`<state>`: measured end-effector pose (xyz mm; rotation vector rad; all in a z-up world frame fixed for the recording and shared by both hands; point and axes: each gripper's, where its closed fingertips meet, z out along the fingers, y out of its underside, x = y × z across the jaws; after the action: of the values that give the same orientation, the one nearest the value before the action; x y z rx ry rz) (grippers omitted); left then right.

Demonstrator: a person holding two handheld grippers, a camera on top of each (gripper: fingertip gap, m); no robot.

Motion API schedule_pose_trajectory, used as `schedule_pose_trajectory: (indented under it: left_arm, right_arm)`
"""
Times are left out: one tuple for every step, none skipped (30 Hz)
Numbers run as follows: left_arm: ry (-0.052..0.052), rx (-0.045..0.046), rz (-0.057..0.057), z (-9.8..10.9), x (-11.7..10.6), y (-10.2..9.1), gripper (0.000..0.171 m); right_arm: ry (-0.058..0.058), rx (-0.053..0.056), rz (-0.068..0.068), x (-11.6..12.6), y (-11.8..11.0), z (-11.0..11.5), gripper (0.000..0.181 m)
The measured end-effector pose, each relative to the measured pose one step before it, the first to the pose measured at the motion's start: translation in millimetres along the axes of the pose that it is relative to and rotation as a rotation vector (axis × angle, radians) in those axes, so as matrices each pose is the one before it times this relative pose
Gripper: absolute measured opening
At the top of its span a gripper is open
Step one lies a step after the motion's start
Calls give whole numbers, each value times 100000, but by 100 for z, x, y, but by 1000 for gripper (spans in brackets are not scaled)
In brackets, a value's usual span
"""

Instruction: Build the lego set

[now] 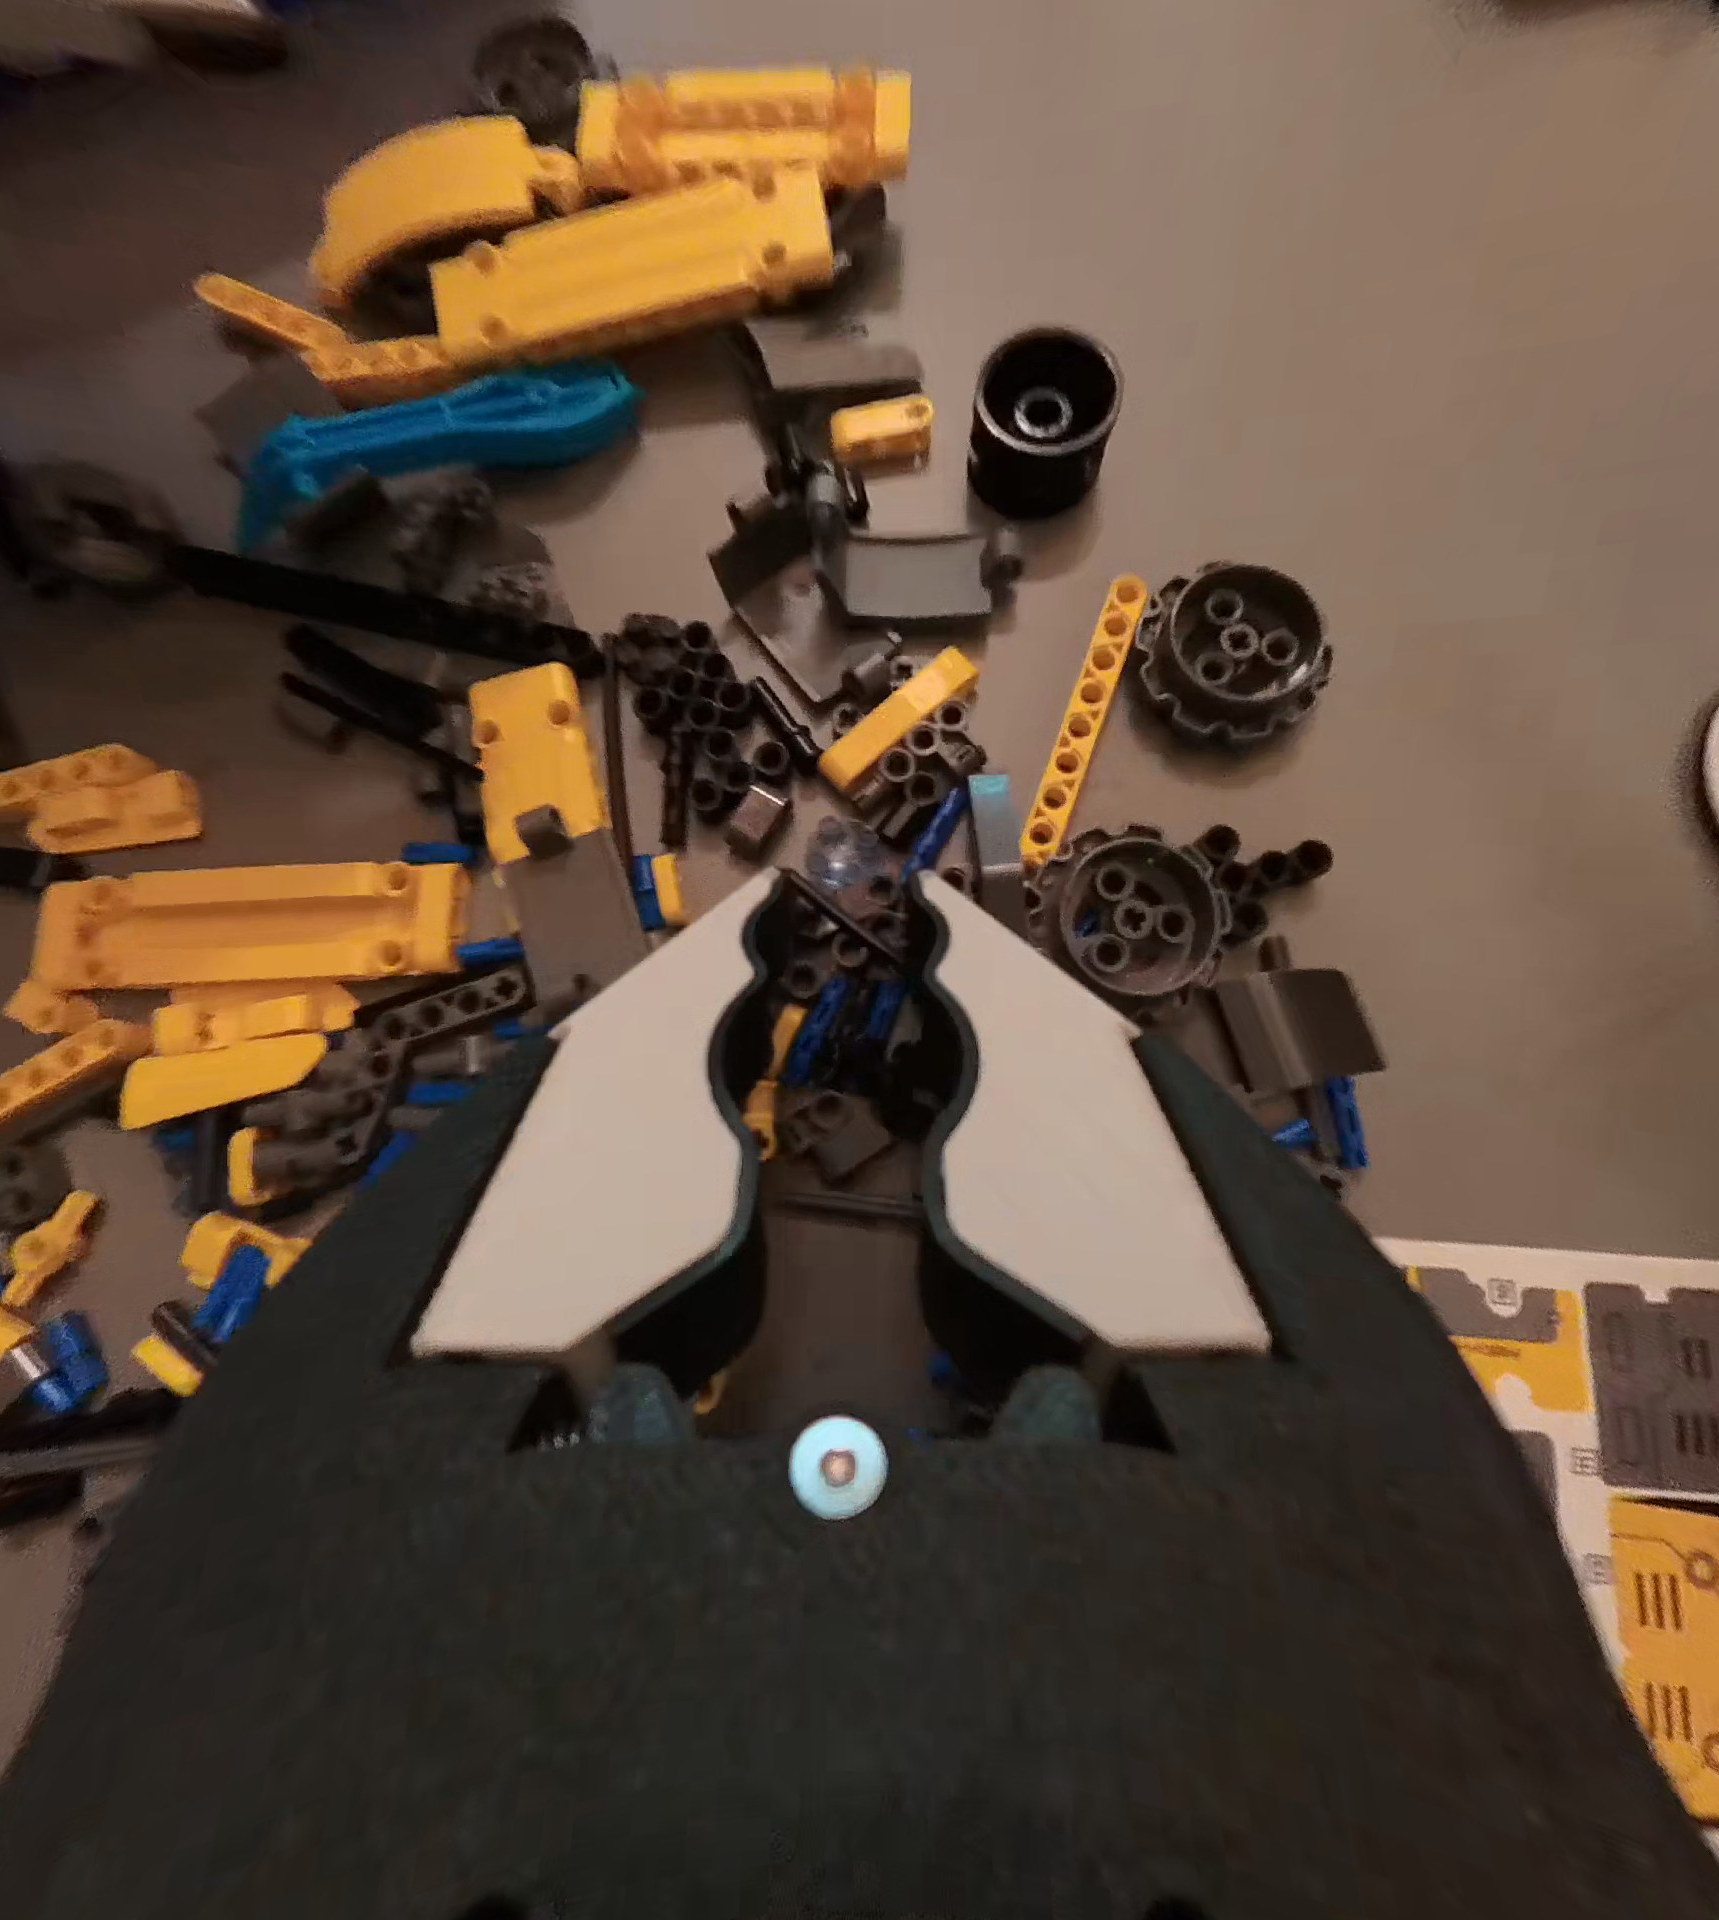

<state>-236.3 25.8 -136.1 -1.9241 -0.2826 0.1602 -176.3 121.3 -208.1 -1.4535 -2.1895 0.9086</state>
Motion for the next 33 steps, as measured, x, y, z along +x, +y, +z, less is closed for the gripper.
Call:
schedule_pose_trajectory:
  left_arm:
    - [223, 731, 60, -77, 62, -148, 14]
    - [181, 396, 70, -70, 42, -93, 14]
    - [162, 245, 87, -47, 36, -74, 14]
    - [262, 208, 83, -29, 46, -76, 14]
    - [393, 232, 163, -27, 94, -111, 14]
    - [291, 282, 286, -16, 83, -121, 14]
    - [172, 299, 359, -34, 75, -105, 14]
    - [129, 312, 318, -18, 65, -102, 14]
    - [228, 220, 173, -13, 69, -73, 14]
    - [307, 121, 18, -6, 61, -43, 14]
    - [239, 95, -74, -9, 36, -29, 14]
    - [83, 169, -129, -27, -8, -32, 14]
    - [31, 297, -205, -43, -27, -41, 14]
    - [83, 371, -290, -43, -36, -51, 14]
    - [70, 407, -373, -53, -34, -63, 14]
    - [138, 389, -382, -40, -31, -55, 14]
    - [162, 294, -334, -29, -7, -37, 14]
    - [151, 157, -291, -8, -5, -18, 14]
    - [117, 49, -209, 7, -1, 12, 14]
    - [57, -72, -102, 15, -3, 24, 14]
    - [-29, -202, -1, 22, -7, 37, 14]
    - [-103, -211, 96, 17, -5, 41, 14]
    - [-142, -167, 127, 20, -13, 35, 14]
    - [-118, -142, 104, 22, -8, 31, 14]
    - [-93, -186, 27, 21, -8, 36, 14]
    - [-93, -195, 7, 17, -19, 48, 14]
    - [-121, -158, 5, 16, -23, 34, 14]
    - [-89, -124, -10, 0, -22, 35, 14]
    - [-62, -42, -23, 3, -17, 14, 14]
    - [-23, -45, -44, 5, -20, 13, 14]
    - [-13, -70, -19, 8, 2, 16, 14]
    - [22, -89, 41, 3, 3, 9, 14]
    - [-21, -68, 127, 9, 13, 6, 14]
  right_arm:
    - [1256, -1892, 930, 327, 265, 245, 22]
    - [1917, -870, 242, 391, 148, 91, 23]
    - [2157, 259, -94, 404, -34, -59, 22]
    - [2024, 532, -85, 389, -85, -120, 22]
    - [1516, 63, -27, 354, -36, -108, 22]
    - [883, -412, 140, 292, 4, -60, 22]
    - [480, -608, 231, 240, 13, -2, 22]
    - [467, -644, 154, 240, 14, 25, 22]
    - [485, -668, 15, 239, 3, 48, 22]
    - [225, -697, 7, 171, 26, 69, 22]
    - [-398, -580, 191, 35, 28, 85, 22]
    - [-697, -70, 327, -44, -29, 55, 22]
    - [-610, -31, 253, -74, -30, 40, 22]
    - [-201, -227, -64, -39, -11, 7, 22]
    - [70, -373, -375, -4, 25, -4, 22]
    - [11, -452, -391, -11, 42, -2, 22]
    - [-218, -478, -181, -39, 51, -8, 21]
    - [-187, -479, 44, -35, 69, -10, 21]
    - [145, -364, 102, 19, 67, -26, 20]
    - [452, -555, -6, 56, 123, -12, 17]
    - [528, -1054, -217, 65, 229, 25, 12]
    - [72, 49, -110, -7, 94, 26, 10]
    - [-50, 418, 247, -37, 44, 13, 4]
    - [-124, 498, 251, -34, 10, -2, 3]
    - [-359, 392, -88, -71, 11, -12, 4]
    - [-692, 1, -365, -129, 52, -4, 4]
    - [-657, -487, -343, -138, 131, 17, 7]
    - [-471, -576, -139, -107, 154, 66, 10]
    - [-256, 161, 171, -62, 25, 12, 10]
    - [-148, 64, 309, -25, 28, -11, 10]
    - [85, 0, 200, 19, 29, -10, 9]
    - [112, 137, 55, 17, 22, -10, 9]
    - [-2, 160, -74, -6, 6, 2, 8]
